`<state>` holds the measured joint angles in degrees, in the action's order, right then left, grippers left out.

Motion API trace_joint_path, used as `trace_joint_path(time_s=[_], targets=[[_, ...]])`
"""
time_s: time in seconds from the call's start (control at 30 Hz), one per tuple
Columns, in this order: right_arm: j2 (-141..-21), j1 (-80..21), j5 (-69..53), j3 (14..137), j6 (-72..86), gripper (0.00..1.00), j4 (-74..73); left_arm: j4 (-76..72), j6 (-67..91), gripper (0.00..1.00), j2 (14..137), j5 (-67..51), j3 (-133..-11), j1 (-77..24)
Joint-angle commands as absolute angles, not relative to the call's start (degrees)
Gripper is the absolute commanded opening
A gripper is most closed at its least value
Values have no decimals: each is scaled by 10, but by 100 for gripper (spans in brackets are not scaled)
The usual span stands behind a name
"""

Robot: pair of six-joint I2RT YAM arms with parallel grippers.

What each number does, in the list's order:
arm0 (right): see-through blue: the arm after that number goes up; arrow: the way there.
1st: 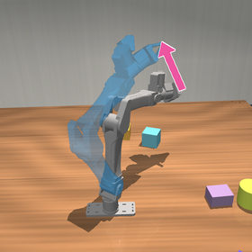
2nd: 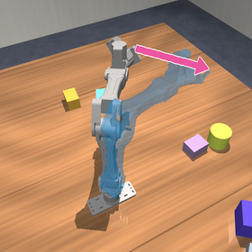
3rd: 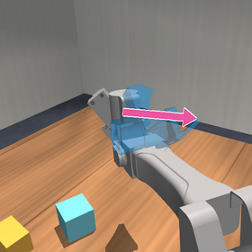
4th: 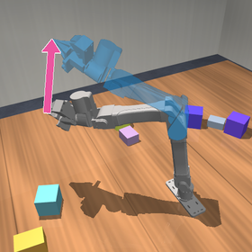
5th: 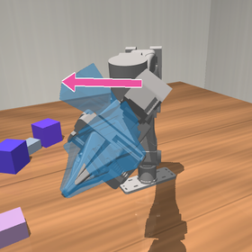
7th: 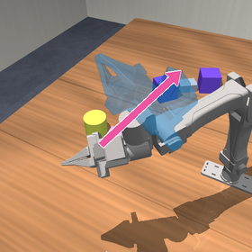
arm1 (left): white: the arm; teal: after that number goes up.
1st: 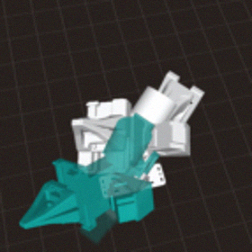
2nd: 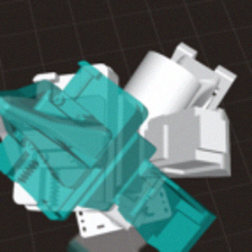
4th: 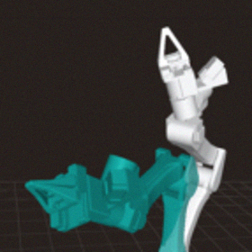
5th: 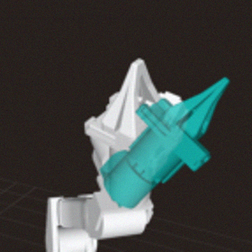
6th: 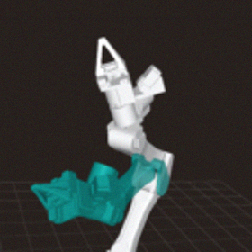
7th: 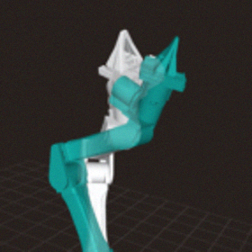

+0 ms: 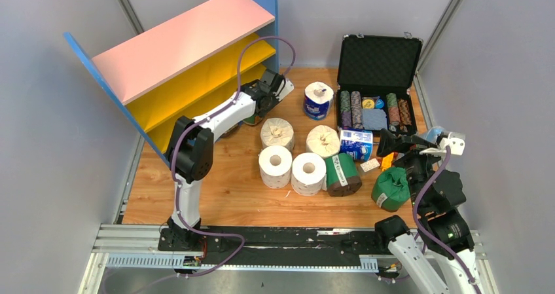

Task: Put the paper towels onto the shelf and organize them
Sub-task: Place the paper towel on the shelf.

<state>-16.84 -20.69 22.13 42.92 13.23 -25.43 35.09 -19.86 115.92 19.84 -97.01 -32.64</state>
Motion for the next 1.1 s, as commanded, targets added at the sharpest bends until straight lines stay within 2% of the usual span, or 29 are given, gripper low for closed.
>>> trace_joint_path(time_s=[0.0, 0.13, 0.3, 0.73, 0.9, 1.07], targets=[[-176, -205, 218, 428, 134, 100, -233, 290, -225, 33, 1158, 243, -958, -313], [-177, -205, 217, 429, 135, 100, -232, 278, -225, 44, 1150, 265, -956, -313], [-176, -205, 214, 429, 135, 100, -232, 278, -221, 64, 1122, 284, -958, -315], [-165, -205, 209, 429, 137, 100, -232, 315, -207, 84, 1062, 288, -979, -364], [-162, -205, 208, 429, 137, 100, -233, 323, -188, 83, 1052, 254, -982, -379], [-156, -205, 209, 427, 138, 100, -232, 326, -161, 56, 1072, 205, -972, -380]])
